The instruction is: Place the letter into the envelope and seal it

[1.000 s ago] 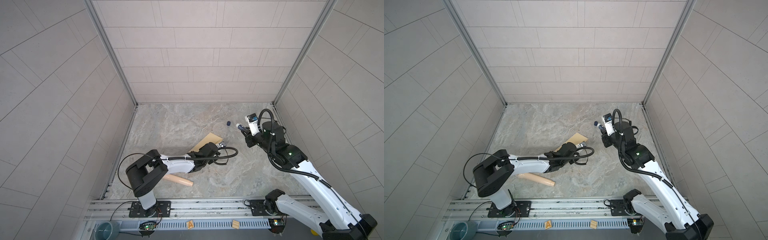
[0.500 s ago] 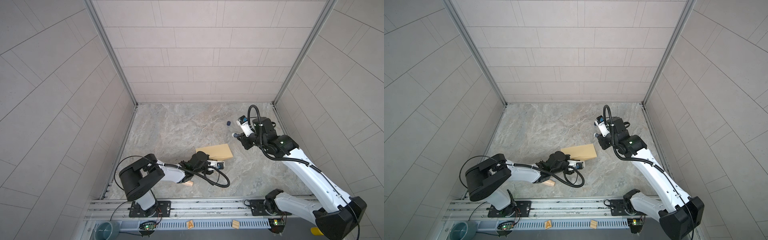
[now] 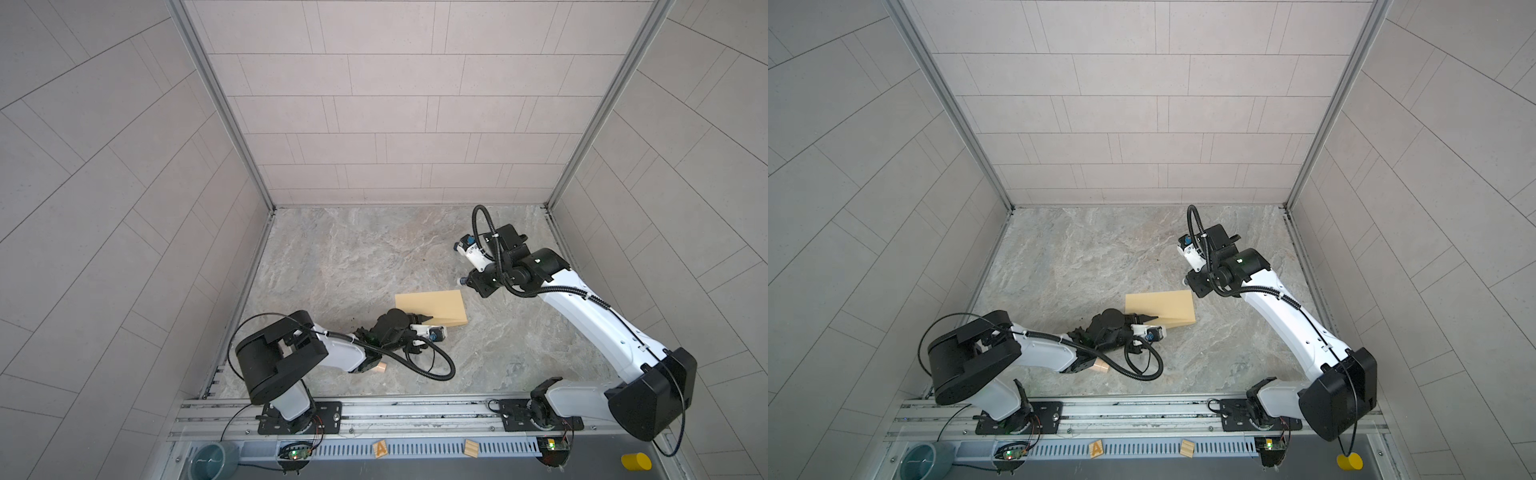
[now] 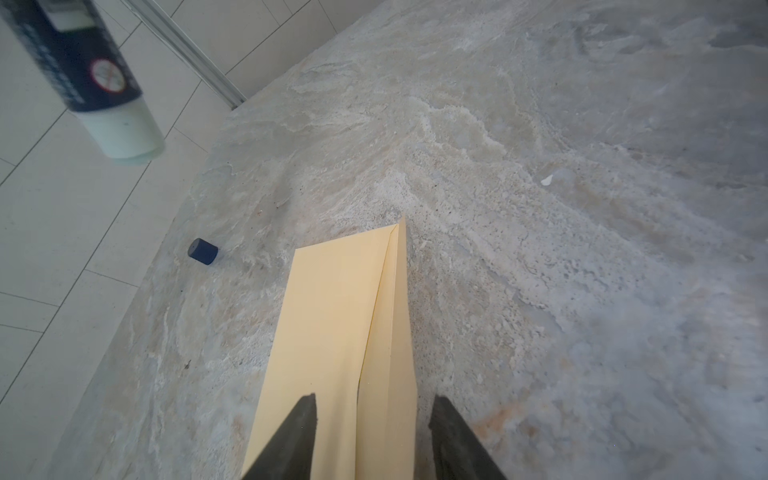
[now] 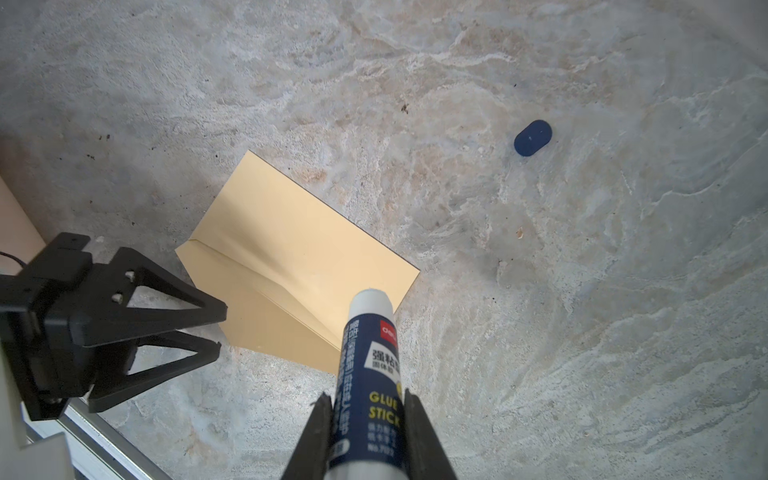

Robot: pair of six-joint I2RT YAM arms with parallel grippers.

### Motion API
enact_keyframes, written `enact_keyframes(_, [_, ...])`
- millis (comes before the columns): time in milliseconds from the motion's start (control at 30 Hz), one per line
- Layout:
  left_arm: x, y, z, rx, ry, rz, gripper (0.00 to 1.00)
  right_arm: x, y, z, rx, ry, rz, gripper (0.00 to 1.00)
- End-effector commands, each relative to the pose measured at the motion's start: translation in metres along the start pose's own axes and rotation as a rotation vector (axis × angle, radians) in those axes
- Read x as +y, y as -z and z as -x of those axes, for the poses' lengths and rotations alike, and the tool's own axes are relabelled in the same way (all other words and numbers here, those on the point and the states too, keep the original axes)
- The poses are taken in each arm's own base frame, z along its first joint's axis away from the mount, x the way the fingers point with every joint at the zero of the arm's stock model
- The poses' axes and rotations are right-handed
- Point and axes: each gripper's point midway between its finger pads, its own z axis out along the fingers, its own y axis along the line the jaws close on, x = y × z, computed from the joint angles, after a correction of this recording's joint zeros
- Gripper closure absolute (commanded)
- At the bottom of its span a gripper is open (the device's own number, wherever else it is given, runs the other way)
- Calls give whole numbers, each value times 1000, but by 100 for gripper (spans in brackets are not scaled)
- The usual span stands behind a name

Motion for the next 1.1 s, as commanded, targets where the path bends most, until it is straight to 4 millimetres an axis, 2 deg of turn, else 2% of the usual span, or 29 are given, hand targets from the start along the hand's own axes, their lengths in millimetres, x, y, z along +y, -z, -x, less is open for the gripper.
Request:
enact_keyframes(0, [31,22,38,-157,170,130,47,8,1,-1,32,22,31,100])
enact_keyframes(100, [46,41,48,-212,319,186,45,10,-5,1,41,23,34,100])
enact_keyframes(233, [57,53,45,-194,475,220,45,11,-12,5,52,34,29,100])
enact_keyframes(367, [45,43,29,-30,509,143,49,11,-15,10,42,31,25,100])
enact_keyframes(500, [34,29,18,40,508,94,63,10,-15,13,27,26,15,100])
enact_keyframes(733, [11,-1,3,166,495,-23,77,9,-15,14,19,18,8,100])
enact_keyframes(867, [5,-15,-9,227,510,-35,82,9,-18,13,23,16,14,100])
enact_keyframes(1067, [-5,-22,-28,283,508,-39,85,12,-22,11,30,10,28,100])
